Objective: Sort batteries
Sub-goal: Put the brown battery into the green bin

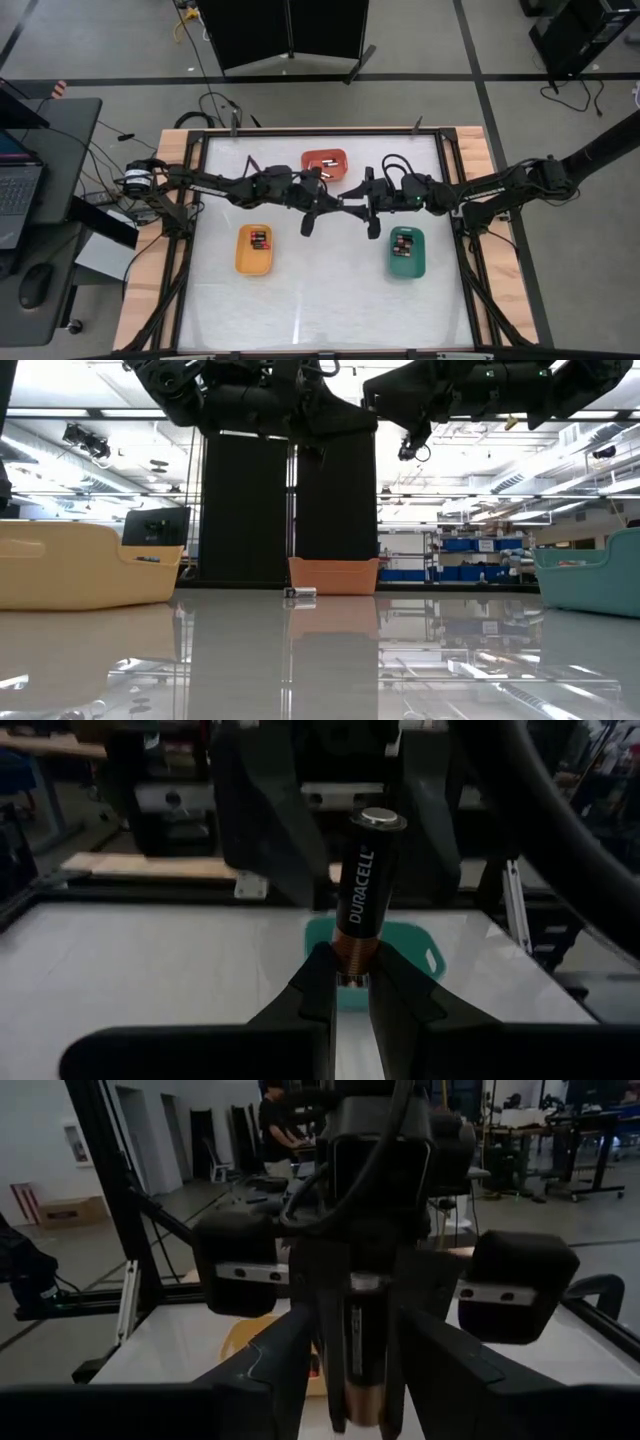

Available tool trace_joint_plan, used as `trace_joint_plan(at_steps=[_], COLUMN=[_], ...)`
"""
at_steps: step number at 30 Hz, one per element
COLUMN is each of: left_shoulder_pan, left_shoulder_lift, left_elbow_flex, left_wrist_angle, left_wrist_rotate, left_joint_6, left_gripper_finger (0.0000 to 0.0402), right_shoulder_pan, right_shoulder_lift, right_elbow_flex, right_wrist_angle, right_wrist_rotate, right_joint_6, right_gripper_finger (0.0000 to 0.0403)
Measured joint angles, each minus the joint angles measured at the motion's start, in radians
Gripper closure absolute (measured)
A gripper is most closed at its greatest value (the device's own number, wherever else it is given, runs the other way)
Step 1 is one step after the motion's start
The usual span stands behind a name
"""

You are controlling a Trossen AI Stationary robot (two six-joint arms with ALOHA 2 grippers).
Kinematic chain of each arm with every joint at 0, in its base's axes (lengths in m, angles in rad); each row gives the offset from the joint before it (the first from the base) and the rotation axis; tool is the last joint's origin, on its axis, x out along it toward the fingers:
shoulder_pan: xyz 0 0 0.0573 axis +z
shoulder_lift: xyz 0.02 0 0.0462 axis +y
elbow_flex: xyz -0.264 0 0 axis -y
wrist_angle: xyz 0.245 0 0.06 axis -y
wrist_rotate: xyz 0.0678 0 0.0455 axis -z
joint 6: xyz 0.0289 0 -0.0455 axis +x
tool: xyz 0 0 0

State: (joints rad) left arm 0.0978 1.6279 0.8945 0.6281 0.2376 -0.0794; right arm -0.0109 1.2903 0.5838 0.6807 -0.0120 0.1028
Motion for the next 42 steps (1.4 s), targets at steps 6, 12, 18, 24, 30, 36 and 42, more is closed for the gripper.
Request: trace_joint_plan(at_steps=[6,12,18,24,30,36,42], left_shoulder_pan=[0.0,0.0,0.0,0.0,0.0,0.0,-0.002], left_shoulder_lift=[0.016,0.055,0.082,0.082,0.081,0.08,0.08], left_elbow_flex=[0.002,0.034,0.067,0.068,0.072,0.073,0.042], left_wrist_angle=[-0.018,-0.01,-0.03,-0.031,-0.038,-0.071,-0.071], left_wrist_rotate=[0.001,0.005,0.034,0.035,0.029,-0.035,-0.038], left_joint_6=[-0.003,-0.007,-0.002,0.0,-0.001,0.028,0.103], left_gripper_finger=[0.0358,0.0358,0.0359,0.0356,0.0297,0.0276,0.0274], right_shoulder_pan=[0.0,-0.001,0.0,0.0,0.0,0.0,0.0], right_shoulder_lift=[0.0,0.0,0.0,0.0,0.0,-0.032,-0.099], right_elbow_flex=[0.0,0.0,0.0,0.001,0.001,0.001,0.001], right_wrist_angle=[0.007,0.0,-0.03,-0.035,-0.048,-0.048,-0.151], right_wrist_rotate=[0.0,0.0,-0.001,-0.001,0.001,0.039,0.054], right_joint_6=[-0.018,-0.035,-0.056,-0.07,-0.08,-0.105,-0.114], right_gripper_finger=[0.0272,0.0311,0.0339,0.0339,0.0339,0.0339,0.0339])
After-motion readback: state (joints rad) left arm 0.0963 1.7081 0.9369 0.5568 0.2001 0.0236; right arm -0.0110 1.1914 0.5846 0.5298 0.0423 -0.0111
